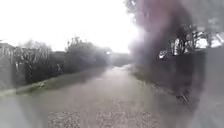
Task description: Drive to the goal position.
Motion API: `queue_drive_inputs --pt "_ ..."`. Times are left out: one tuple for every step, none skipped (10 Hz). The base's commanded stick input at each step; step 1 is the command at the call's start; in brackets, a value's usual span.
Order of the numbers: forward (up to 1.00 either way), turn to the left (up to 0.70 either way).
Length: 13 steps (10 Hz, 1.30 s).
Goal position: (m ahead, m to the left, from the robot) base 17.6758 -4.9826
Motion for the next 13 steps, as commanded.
queue_drive_inputs --pt "1.0 0.0" --pt "1.0 0.0" --pt "1.0 0.0" --pt "1.0 0.0" --pt "1.0 0.0" --pt "1.0 0.0" --pt "1.0 0.0" --pt "1.0 0.0" --pt "1.0 0.0" --pt "1.0 0.0" --pt "1.0 0.0" --pt "1.0 0.0" --pt "1.0 0.0"
